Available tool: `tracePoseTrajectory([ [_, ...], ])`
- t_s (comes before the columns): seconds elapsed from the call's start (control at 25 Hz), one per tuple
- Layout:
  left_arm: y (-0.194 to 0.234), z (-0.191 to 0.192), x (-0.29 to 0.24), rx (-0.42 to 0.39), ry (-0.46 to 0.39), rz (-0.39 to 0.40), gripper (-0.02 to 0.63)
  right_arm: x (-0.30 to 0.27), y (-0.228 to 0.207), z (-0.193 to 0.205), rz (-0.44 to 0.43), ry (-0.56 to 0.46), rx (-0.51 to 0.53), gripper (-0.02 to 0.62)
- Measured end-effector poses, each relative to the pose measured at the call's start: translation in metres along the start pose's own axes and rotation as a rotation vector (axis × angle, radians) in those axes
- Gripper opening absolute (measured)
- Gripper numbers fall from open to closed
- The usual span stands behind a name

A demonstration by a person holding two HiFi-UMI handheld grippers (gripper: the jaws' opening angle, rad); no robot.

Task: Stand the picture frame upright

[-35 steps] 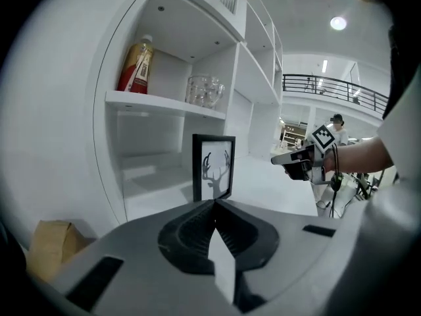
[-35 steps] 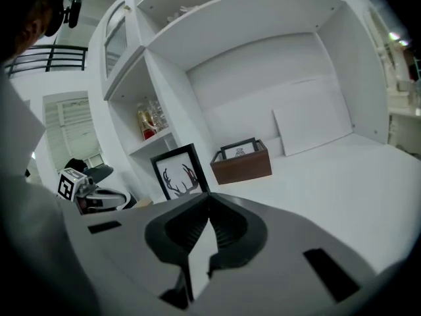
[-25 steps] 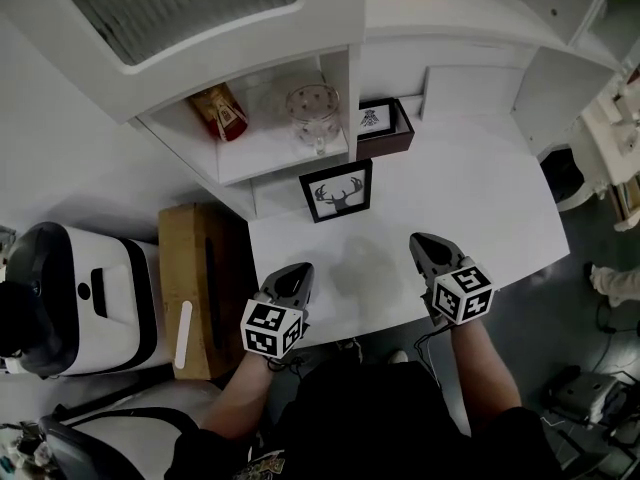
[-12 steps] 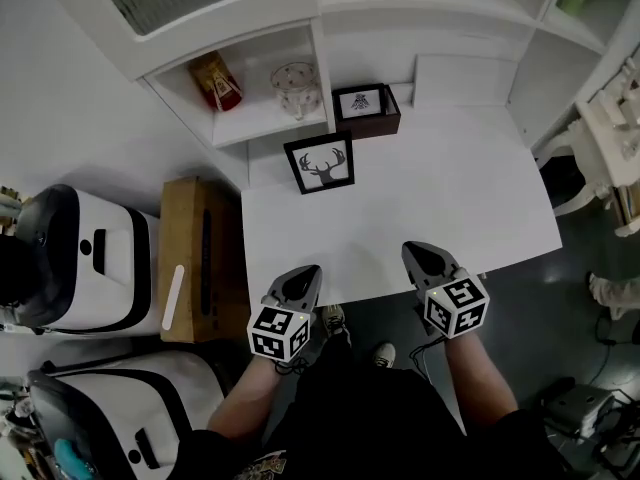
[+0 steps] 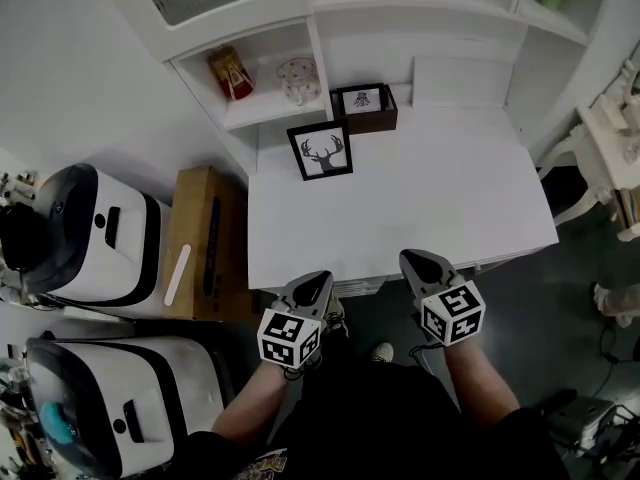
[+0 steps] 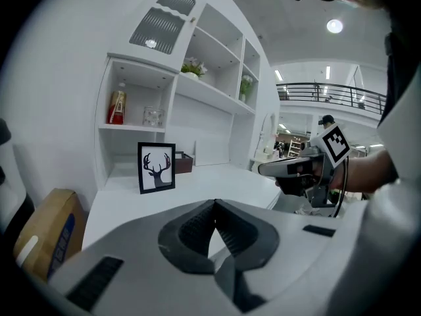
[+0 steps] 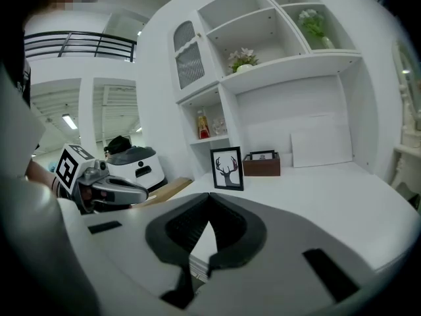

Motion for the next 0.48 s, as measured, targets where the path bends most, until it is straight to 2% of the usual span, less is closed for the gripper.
tracePoseTrajectory([
  [0.48,-0.045,0.030,0.019,0.005,-0.010,-0.006,0.006,0.040,0.027,0.033,-0.038,-0.005,0.012,0.003],
])
Point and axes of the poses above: the fingertips, and each gripper's own axes: x backward along the fingers, y to its left, z out of its underside, the point moved 5 cm from there along x, backward along the fingers, and after that the axes turned 11 degrees about y, right-handed, at the moved point
